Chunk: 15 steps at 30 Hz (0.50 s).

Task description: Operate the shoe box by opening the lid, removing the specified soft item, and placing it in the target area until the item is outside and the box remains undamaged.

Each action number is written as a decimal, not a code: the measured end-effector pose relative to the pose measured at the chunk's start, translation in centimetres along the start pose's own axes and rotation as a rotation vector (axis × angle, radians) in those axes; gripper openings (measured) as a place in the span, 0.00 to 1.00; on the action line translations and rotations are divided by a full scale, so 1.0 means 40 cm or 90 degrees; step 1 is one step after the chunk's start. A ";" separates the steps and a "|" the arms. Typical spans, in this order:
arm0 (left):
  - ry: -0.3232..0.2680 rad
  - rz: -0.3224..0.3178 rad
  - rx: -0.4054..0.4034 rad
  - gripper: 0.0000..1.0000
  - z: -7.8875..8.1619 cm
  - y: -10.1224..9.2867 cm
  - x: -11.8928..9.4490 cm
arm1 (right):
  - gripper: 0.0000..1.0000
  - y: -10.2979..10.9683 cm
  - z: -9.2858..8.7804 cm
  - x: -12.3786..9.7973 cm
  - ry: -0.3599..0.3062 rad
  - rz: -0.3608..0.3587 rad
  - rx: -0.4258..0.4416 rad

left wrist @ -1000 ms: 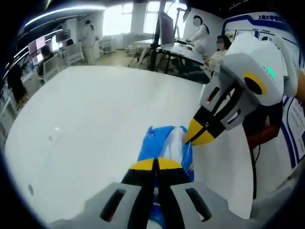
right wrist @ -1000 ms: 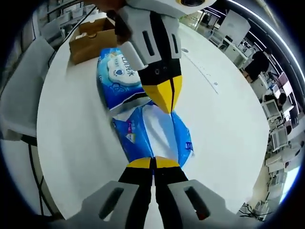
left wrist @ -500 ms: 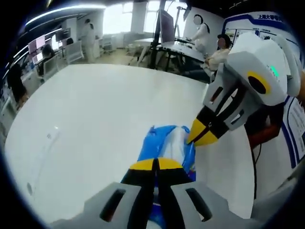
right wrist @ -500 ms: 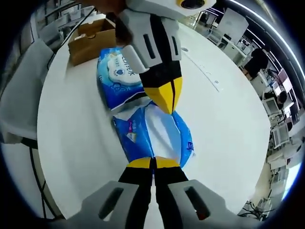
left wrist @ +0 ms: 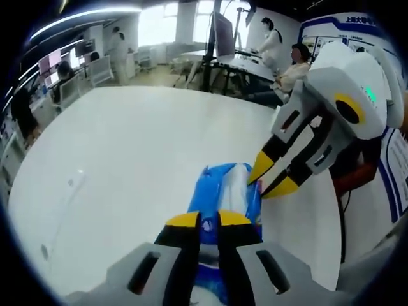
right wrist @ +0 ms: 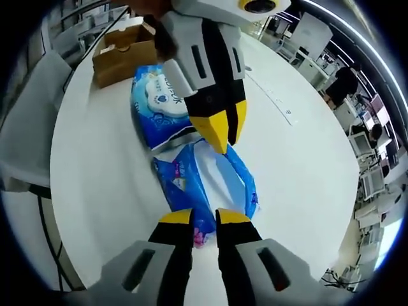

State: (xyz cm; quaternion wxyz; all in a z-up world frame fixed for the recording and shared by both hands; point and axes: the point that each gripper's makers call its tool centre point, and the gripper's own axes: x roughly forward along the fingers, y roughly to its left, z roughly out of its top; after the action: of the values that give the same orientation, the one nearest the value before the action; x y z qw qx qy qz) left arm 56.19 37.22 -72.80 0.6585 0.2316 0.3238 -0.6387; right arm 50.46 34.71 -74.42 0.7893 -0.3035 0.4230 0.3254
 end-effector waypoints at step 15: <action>0.002 0.007 0.021 0.19 -0.016 -0.026 -0.106 | 0.20 0.022 0.059 -0.052 -0.017 -0.009 0.005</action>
State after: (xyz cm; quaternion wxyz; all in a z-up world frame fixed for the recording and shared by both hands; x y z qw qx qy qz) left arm 55.17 40.52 -70.05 0.6575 0.2453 0.3126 -0.6401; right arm 50.01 36.48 -71.73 0.7982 -0.2992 0.4115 0.3226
